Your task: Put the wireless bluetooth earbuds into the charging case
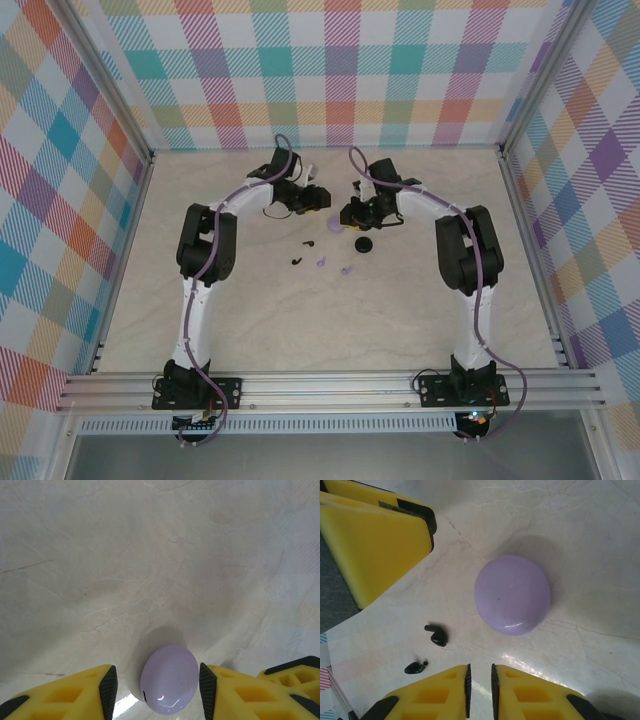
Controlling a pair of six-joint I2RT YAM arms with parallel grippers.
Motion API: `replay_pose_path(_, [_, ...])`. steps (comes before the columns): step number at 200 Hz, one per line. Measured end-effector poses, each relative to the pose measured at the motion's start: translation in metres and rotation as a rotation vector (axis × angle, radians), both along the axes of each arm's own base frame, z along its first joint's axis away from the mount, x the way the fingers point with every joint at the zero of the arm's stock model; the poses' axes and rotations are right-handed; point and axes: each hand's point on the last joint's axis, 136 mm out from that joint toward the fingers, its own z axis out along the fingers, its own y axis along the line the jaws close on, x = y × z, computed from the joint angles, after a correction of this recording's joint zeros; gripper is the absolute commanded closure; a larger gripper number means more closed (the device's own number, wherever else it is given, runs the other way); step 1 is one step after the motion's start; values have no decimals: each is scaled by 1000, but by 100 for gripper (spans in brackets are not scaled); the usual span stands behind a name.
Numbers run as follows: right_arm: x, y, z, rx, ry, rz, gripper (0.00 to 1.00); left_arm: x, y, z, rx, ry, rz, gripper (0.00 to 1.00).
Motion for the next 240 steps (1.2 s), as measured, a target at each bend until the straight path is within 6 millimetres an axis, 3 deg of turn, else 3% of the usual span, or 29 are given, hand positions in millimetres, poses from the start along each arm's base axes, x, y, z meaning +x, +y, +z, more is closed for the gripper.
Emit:
replay_pose_path(63, [1,5,-23,-23,69,5,81,-8,-12,-21,-25,70,-38,55])
replay_pose_path(172, [24,-1,-29,-120,70,-36,81,-33,-11,-30,-15,141,-69,59])
replay_pose_path(240, [27,-3,-30,-138,74,-39,76,-49,-1,-25,9,155,-58,45])
